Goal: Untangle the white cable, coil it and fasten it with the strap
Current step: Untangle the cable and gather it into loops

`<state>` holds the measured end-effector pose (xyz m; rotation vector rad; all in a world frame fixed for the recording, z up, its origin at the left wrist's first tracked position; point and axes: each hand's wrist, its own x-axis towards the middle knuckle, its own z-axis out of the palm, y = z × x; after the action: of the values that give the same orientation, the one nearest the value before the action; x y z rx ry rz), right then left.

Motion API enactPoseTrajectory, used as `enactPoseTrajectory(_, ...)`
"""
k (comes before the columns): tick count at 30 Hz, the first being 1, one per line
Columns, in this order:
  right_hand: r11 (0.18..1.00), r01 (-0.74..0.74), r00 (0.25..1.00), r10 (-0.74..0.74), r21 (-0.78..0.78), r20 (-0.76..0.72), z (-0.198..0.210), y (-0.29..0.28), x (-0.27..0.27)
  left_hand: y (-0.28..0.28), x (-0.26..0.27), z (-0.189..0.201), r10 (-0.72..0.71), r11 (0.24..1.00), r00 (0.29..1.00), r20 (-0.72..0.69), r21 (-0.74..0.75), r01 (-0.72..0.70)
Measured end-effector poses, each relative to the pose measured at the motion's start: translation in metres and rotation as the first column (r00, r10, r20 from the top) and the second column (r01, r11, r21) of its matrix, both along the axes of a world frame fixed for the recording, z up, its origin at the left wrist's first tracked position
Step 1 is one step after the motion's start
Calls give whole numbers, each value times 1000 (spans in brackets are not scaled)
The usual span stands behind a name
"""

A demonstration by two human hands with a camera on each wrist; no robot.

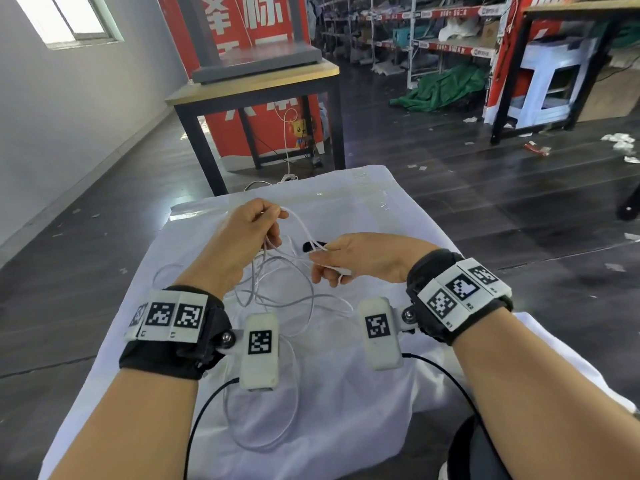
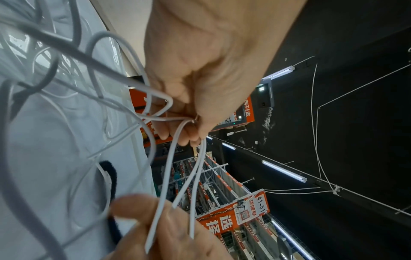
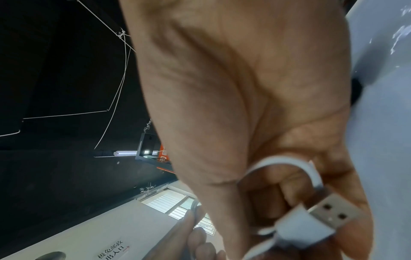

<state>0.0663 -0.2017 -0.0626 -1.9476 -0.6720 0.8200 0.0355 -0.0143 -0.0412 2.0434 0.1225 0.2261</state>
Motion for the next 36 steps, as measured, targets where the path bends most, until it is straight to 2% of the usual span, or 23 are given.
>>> enactPoseTrajectory(3,1000,-21,999,22,23,-38,0,2,-2,-1,0,-1,21,998,999,38,50,-22)
enactPoseTrajectory(8,986,100,995,-99,137,-14,2,10,-4,-5,0,-1,49,996,994,100,63,-55)
enactPoseTrajectory(12,994,43,999,-40,103,-25,6,11,-7,-4,2,-1,37,996,997,71,-82,-32)
enactPoseTrajectory(16,986,69,993,-53,154,-108,7,9,-4,-3,0,6,28,945,999,44,-328,-12)
enactPoseTrajectory(18,980,45,992,-21,191,-127,6,8,-4,2,-1,9,9,941,998,61,-339,12)
enactPoseTrajectory(22,948,26,984,31,317,-176,7,5,-5,8,-3,8,-19,969,995,97,-243,42)
enactPoseTrajectory(25,884,178,971,-86,433,-223,10,2,-2,10,-3,10,-40,989,996,74,-142,50)
enactPoseTrajectory(27,807,328,936,-209,491,-282,9,-1,4,14,-4,10,-99,995,995,-22,-4,99)
enactPoseTrajectory(30,692,471,880,-326,547,-346,7,-4,12,19,-3,4,-134,955,963,-234,230,189)
enactPoseTrajectory(32,629,529,848,-379,569,-370,6,-3,14,20,-2,-2,-120,929,942,-313,299,217)
enactPoseTrajectory(36,498,632,772,-474,594,-424,4,-3,18,27,0,-4,-53,915,935,-352,359,187)
